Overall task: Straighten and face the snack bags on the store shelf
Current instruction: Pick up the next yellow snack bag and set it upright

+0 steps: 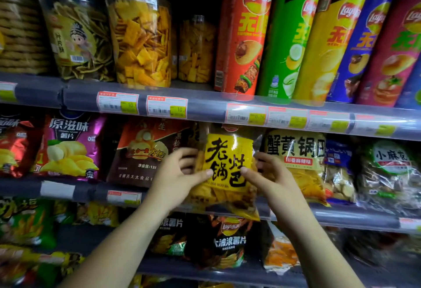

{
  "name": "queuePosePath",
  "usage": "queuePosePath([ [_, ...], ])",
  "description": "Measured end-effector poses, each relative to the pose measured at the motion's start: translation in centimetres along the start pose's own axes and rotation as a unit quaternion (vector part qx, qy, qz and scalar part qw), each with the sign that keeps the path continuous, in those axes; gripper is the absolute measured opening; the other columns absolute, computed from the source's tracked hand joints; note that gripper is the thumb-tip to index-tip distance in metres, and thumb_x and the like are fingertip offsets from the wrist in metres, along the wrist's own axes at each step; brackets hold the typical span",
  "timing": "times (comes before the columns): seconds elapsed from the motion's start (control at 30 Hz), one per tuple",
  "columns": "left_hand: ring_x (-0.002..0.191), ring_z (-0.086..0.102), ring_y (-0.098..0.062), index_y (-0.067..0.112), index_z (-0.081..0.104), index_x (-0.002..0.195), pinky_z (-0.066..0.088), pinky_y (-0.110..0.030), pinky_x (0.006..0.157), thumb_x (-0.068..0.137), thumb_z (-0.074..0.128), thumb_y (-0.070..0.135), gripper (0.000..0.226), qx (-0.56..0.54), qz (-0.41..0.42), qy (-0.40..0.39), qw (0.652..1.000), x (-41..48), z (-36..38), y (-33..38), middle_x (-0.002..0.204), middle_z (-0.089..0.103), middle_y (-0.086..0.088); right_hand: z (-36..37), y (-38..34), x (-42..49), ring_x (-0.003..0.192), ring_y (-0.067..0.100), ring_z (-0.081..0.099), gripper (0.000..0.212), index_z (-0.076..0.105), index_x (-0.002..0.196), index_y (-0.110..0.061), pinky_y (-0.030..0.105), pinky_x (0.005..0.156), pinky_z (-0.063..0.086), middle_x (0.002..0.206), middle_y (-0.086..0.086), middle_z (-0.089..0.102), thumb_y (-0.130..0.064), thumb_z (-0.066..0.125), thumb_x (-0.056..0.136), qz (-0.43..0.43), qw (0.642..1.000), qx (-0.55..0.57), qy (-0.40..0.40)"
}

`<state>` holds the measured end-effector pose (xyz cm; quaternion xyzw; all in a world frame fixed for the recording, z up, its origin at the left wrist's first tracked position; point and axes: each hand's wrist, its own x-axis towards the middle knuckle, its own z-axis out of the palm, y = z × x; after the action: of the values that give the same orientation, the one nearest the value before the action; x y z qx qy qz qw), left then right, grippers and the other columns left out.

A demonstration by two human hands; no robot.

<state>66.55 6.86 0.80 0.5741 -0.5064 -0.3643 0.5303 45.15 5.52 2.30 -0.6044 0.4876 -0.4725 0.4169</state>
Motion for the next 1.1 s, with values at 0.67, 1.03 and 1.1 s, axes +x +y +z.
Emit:
queuePosePath([
  [0.67,0.128,0.056,-0.014,0.018,0.049,0.143,0.048,-0.038,0.109,0.086,0.075,0.024,0.063,0.147,0.13,0.065,0.978,2.5,1.4,-0.4,0.141,0.059,0.0,2.5,1.1,2.5,0.111,0.02,0.061,0.052,0.052,0.137,-0.01,0.04,0.1,0.051,0.124,0.004,0.063,-0.016,0.07,0.088,-0.099,0.976,-0.16,0.107],
  [1.03,0.134,0.046,-0.034,0.008,0.034,0.149,0.041,-0.046,0.111,0.086,0.068,0.043,0.079,0.299,0.008,0.207,0.931,2.8,-10.9,-5.7,0.146,0.048,-0.015,16.7,-1.8,3.0,0.123,0.035,0.059,0.052,0.048,0.134,-0.003,0.036,0.099,0.046,0.131,0.017,0.06,-0.028,0.065,0.093,-0.083,0.949,-0.29,-0.085],
  [1.1,0.132,0.05,-0.033,0.01,0.031,0.15,0.045,-0.045,0.107,0.084,0.068,0.051,0.086,0.274,-0.013,0.188,0.943,3.2,-11.2,-6.5,0.144,0.052,-0.014,18.8,-1.7,3.9,0.13,0.042,0.052,0.07,0.037,0.144,0.003,0.041,0.106,0.045,0.141,0.023,0.052,-0.036,0.065,0.092,-0.024,0.951,-0.3,-0.073],
])
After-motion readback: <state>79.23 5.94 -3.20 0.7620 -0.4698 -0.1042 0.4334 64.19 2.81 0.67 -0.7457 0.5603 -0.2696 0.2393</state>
